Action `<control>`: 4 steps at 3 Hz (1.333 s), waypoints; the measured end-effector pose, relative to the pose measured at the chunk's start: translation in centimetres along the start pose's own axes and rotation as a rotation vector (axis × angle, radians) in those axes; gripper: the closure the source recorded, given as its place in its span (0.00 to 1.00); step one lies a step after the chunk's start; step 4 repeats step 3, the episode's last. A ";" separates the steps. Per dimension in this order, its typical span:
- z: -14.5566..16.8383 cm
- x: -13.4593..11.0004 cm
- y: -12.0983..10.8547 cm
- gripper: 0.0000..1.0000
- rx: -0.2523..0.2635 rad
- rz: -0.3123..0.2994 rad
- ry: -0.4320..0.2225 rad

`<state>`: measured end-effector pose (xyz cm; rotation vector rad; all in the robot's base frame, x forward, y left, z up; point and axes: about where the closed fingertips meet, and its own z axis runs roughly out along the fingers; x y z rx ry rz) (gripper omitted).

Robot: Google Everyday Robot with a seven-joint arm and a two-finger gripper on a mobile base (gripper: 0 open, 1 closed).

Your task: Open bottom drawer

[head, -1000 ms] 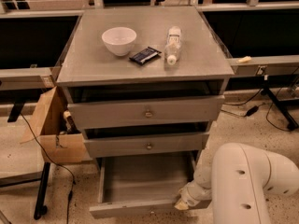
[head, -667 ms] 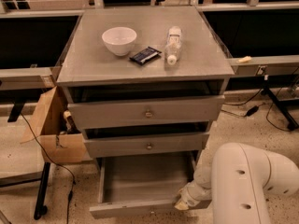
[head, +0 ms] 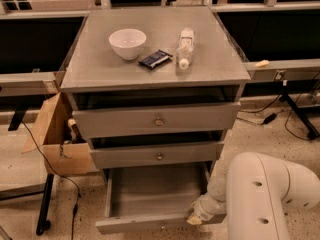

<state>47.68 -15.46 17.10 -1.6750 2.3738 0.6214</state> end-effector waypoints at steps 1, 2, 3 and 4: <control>0.0 -0.3 -0.5 0.12 0.000 0.000 0.000; 0.0 -0.4 0.3 0.00 -0.002 -0.019 -0.010; 0.0 -0.4 0.3 0.00 -0.002 -0.019 -0.010; 0.0 -0.4 0.3 0.00 -0.002 -0.019 -0.010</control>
Offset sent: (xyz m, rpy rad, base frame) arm -0.0057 0.0062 0.0066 0.0221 -0.0252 0.0294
